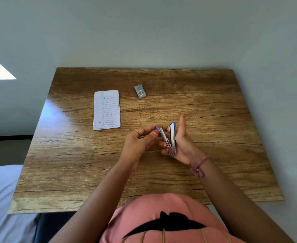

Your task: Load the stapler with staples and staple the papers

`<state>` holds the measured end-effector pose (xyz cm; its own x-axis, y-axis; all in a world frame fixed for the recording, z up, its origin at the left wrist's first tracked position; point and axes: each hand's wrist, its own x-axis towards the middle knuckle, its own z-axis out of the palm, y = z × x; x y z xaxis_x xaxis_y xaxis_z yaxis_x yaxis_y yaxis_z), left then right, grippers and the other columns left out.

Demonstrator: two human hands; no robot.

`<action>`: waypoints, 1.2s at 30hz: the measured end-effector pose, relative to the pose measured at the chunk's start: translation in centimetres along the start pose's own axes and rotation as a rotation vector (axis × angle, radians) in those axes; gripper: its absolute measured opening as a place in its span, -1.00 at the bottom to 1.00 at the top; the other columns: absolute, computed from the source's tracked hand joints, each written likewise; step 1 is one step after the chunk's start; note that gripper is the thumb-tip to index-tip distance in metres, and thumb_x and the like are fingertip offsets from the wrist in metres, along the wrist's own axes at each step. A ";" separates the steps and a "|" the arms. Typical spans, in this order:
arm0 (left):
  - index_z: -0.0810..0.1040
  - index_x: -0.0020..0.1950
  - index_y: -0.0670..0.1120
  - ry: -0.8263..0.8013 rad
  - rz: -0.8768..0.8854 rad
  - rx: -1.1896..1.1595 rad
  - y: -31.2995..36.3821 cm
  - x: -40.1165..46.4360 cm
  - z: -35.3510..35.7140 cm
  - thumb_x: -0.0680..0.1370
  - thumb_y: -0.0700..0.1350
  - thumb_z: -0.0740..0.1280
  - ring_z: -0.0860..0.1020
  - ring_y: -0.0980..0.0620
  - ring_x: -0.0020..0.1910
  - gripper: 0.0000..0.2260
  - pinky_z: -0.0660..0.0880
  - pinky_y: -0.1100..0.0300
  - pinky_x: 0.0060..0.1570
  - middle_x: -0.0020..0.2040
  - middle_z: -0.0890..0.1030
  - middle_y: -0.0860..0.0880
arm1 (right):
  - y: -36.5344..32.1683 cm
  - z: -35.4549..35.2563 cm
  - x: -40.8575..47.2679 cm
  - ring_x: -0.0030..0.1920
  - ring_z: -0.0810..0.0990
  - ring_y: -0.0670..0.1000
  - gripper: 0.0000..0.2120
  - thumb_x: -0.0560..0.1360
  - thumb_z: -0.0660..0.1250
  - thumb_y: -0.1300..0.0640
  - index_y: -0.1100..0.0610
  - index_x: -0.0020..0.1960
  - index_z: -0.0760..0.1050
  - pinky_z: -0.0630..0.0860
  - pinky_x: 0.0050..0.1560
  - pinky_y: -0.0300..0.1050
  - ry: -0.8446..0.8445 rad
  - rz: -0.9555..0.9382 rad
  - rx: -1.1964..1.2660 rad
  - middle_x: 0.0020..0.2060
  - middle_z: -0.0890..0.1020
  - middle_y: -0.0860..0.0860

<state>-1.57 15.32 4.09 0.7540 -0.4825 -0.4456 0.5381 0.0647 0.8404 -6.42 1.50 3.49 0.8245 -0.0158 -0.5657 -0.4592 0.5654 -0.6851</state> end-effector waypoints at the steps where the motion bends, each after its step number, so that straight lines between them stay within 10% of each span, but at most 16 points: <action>1: 0.61 0.14 -0.20 0.007 0.001 0.007 0.0 0.1 0.0 0.52 -0.25 0.35 0.63 -0.05 -0.05 -0.80 0.57 0.10 0.07 0.00 0.68 -0.17 | -0.1 -0.2 0.1 -0.44 0.40 -0.08 -0.24 0.43 -0.13 -0.46 0.10 0.07 0.53 0.35 -0.44 -0.23 -0.012 0.018 0.027 -0.36 0.52 -0.01; 36: 0.61 0.18 -0.14 -0.003 0.034 0.120 0.2 2.1 -0.1 0.49 -0.28 0.38 0.59 -0.05 0.17 -0.74 0.44 -0.03 0.29 0.09 0.67 -0.12 | -0.3 -0.2 1.9 -0.58 0.27 -0.14 -0.45 0.51 -0.01 -0.34 0.11 -0.15 0.46 0.14 -0.59 -0.23 -0.029 -0.009 -0.058 -0.48 0.33 -0.05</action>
<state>0.18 14.45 3.33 0.7699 -0.4842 -0.4158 0.4632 -0.0243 0.8859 -4.78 1.15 2.51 0.8376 0.0038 -0.5463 -0.4693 0.5169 -0.7159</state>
